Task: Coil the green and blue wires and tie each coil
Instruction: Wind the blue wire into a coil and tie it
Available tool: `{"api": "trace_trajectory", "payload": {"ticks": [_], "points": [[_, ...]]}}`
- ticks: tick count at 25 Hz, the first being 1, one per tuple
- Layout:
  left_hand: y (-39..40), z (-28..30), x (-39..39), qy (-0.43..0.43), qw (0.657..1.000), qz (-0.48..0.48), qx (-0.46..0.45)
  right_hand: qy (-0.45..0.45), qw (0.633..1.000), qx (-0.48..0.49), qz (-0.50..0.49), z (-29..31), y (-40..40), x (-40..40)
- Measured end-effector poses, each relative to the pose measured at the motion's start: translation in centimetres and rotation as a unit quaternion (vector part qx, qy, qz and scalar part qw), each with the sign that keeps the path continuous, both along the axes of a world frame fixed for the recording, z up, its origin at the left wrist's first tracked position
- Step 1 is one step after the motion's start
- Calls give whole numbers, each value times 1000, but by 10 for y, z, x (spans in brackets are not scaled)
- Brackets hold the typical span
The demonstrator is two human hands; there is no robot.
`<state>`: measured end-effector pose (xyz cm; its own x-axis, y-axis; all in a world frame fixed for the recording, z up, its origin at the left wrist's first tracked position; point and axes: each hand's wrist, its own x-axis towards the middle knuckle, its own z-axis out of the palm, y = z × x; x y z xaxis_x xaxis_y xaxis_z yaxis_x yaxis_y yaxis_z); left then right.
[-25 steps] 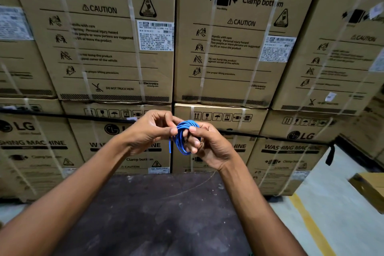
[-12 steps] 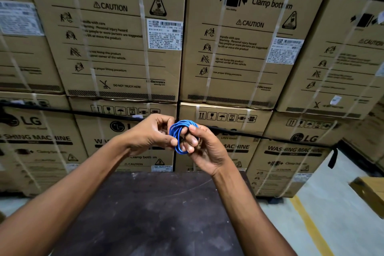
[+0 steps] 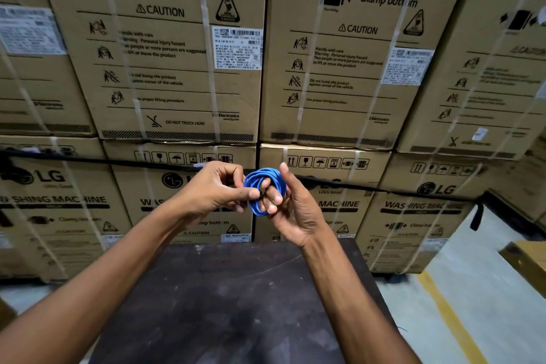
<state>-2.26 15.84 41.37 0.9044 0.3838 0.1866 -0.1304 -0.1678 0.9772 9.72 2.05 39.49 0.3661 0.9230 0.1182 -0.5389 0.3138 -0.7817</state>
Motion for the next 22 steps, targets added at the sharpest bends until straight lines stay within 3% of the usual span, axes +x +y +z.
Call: {"api": "trace_trajectory", "payload": {"ticks": [8,15,22], "points": [[6,-2,-13,-3,1000,8,23,-68,997,8,-25,-7,7,-8],[14,5,-24,-18,989,-28,142,-69,998,3,-11,-12,11,-13],[38,13,-20,32,993,-111,6,-63,998,13,28,-8,10,-23]]}}
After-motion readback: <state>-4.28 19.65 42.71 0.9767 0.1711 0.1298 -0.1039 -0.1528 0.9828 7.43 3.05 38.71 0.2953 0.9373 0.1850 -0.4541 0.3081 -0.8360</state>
